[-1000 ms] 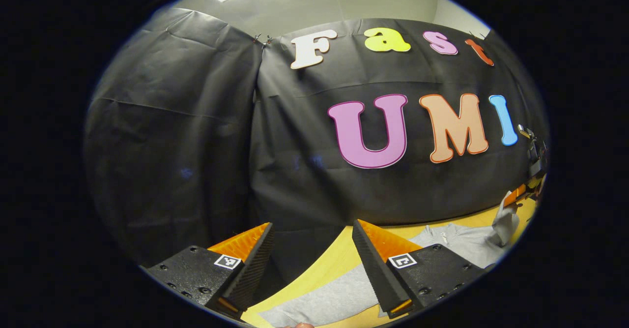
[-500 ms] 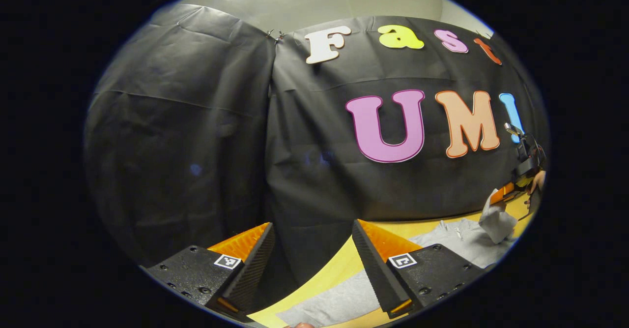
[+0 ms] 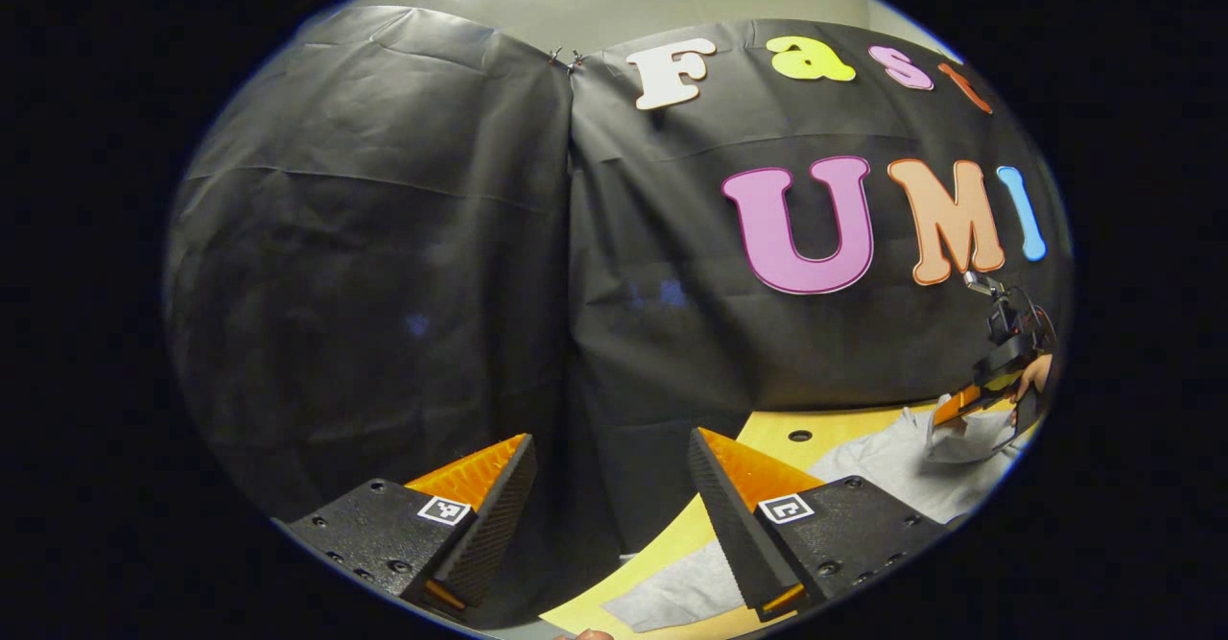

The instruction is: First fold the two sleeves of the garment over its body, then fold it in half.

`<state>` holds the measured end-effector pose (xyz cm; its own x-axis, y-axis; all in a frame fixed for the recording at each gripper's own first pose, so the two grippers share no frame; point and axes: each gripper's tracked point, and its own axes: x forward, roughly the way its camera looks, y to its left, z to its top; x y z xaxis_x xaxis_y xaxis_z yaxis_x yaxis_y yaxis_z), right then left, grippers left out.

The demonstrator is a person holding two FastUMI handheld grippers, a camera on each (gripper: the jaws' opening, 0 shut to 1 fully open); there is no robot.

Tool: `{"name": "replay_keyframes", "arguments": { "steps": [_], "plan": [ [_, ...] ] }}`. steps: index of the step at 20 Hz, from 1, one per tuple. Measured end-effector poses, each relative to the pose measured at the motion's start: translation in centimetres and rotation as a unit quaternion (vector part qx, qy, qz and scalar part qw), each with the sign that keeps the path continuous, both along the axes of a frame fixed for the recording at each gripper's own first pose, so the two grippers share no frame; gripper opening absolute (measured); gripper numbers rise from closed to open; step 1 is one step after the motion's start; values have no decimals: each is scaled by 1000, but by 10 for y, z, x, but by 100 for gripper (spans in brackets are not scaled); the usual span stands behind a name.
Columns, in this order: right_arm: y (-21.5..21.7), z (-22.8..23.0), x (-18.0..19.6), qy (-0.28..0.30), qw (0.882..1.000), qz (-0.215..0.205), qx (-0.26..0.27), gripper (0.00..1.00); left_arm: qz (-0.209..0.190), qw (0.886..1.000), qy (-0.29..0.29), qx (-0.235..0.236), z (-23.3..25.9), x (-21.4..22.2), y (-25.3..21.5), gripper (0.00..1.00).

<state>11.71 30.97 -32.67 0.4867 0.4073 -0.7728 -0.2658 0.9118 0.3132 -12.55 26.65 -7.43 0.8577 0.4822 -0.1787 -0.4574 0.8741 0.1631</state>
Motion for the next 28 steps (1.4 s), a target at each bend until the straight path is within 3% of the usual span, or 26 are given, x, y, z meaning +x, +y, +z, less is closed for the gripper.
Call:
{"name": "replay_keyframes", "arguments": {
  "steps": [3,5,7,10,12,13,14,16,18,19,22,28],
  "plan": [
    [16,-27,-9,19,1000,15,-13,3,7,1000,10,-1,-6,-7,8,93],
    [21,-18,-15,19,999,29,8,19,8,1000,12,-2,-9,-7,11,93],
    [37,0,-12,-12,998,39,39,52,7,1000,18,-2,-14,-7,11,93],
    [33,20,-8,-53,997,45,41,100,3,1000,29,-11,-27,-4,8,93],
    [24,32,-6,-74,996,41,35,94,-2,999,33,-19,-37,-2,4,94],
    [15,37,-6,-86,995,36,32,98,-6,999,36,-24,-42,1,1,94],
    [6,44,-4,-97,994,30,31,94,-11,999,40,-29,-48,3,-2,94],
    [-10,59,-4,-117,993,17,31,98,-22,997,53,-46,-65,6,-9,93],
    [-26,74,-3,-131,991,3,36,94,-31,994,72,-78,-87,10,-15,94],
    [-33,80,-3,-135,990,-2,37,98,-32,991,82,-98,-101,9,-19,94],
    [-63,103,-8,-151,988,-12,35,98,-23,980,113,-164,-140,7,-27,93],
    [-131,126,-13,-183,982,-45,-3,98,6,964,171,-205,-206,-6,-25,95]
  ]
}}
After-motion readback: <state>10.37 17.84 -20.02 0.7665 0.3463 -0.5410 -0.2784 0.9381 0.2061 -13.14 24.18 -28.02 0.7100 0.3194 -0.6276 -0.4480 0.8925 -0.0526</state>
